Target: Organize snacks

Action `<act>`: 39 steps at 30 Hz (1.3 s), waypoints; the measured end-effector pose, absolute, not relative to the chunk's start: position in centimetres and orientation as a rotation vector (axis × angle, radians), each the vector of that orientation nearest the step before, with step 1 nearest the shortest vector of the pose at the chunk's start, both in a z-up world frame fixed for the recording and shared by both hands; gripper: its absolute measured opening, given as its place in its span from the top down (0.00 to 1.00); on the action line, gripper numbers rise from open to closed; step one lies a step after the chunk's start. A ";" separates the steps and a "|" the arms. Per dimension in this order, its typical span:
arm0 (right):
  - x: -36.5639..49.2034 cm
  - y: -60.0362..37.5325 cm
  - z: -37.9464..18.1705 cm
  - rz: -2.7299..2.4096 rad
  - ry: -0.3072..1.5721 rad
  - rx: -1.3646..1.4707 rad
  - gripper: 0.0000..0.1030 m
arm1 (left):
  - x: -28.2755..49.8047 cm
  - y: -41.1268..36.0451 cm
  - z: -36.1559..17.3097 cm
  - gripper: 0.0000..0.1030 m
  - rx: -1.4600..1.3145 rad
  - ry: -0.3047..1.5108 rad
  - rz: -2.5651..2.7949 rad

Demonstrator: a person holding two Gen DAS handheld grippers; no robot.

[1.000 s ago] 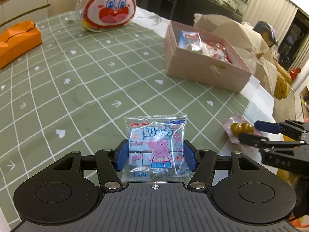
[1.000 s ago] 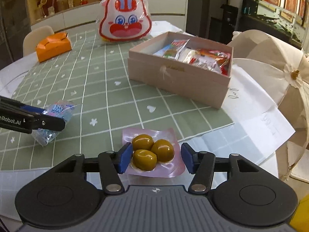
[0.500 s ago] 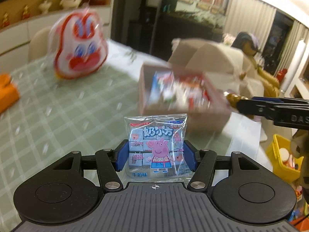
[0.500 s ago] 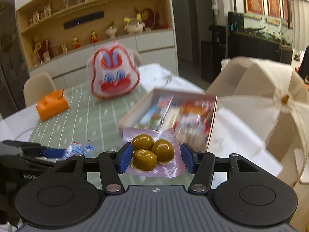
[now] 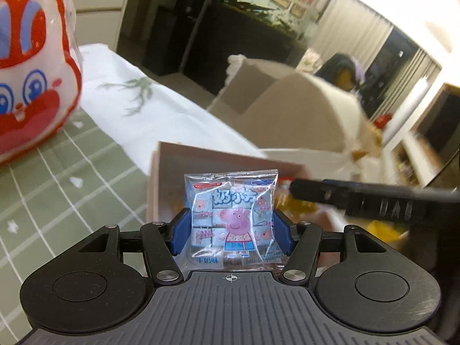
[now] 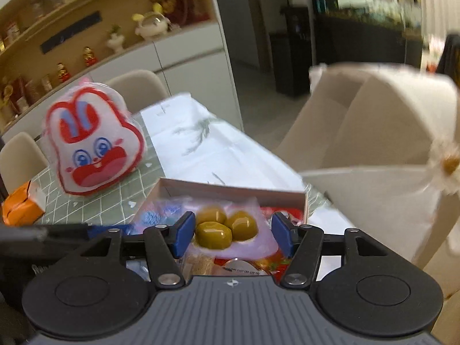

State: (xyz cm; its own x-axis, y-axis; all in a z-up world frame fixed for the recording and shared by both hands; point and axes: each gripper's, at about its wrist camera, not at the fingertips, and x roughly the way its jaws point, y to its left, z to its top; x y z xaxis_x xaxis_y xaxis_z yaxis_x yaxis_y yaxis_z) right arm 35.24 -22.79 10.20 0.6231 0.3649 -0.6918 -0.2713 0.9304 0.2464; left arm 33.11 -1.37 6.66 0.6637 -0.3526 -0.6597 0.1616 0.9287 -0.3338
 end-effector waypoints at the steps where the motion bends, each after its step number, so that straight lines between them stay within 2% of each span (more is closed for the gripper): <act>1: 35.6 -23.0 9.7 0.362 0.835 0.155 0.42 | 32.9 -1.4 6.5 0.37 -0.241 0.782 -0.282; 5: 33.9 -23.3 9.5 0.301 0.807 0.163 0.39 | 31.1 -0.6 6.8 0.36 -0.266 0.707 -0.244; 7: 31.5 -23.4 9.9 0.270 0.764 0.140 0.35 | 30.4 -1.3 7.2 0.36 -0.180 0.688 -0.262; 9: 28.9 -23.3 10.2 0.229 0.733 0.084 0.32 | 30.9 -2.7 6.7 0.36 -0.071 0.760 -0.296; 11: 26.4 -22.8 10.4 0.191 0.722 0.009 0.32 | 31.5 -3.2 6.5 0.36 -0.092 0.829 -0.308; 14: 22.2 -22.9 10.6 0.142 0.680 -0.036 0.31 | 29.6 -2.1 8.4 0.38 -0.195 0.708 -0.254; 16: 19.5 -23.3 10.5 0.136 0.649 -0.035 0.25 | 27.4 -1.0 10.0 0.38 -0.241 0.629 -0.237; 18: 17.4 -23.6 10.1 0.129 0.652 -0.009 0.23 | 25.1 -0.3 10.5 0.38 -0.253 0.615 -0.245; 26: 9.4 -22.2 4.3 0.134 0.726 -0.009 0.22 | 11.5 -0.1 4.6 0.38 -0.150 0.687 -0.156; 30: 7.9 -20.6 1.6 0.128 0.773 -0.049 0.22 | 8.2 -0.4 1.5 0.38 -0.127 0.730 -0.108; 32: 7.2 -20.6 1.1 0.110 0.753 -0.032 0.20 | 7.4 -0.8 1.0 0.38 -0.085 0.705 -0.098; 36: 6.8 -20.9 0.6 0.045 0.741 0.001 0.07 | 6.7 -2.6 0.6 0.35 0.039 0.680 -0.095; 39: 6.2 -20.9 0.3 0.017 0.715 0.009 0.04 | 6.3 -2.9 0.6 0.36 0.038 0.675 -0.105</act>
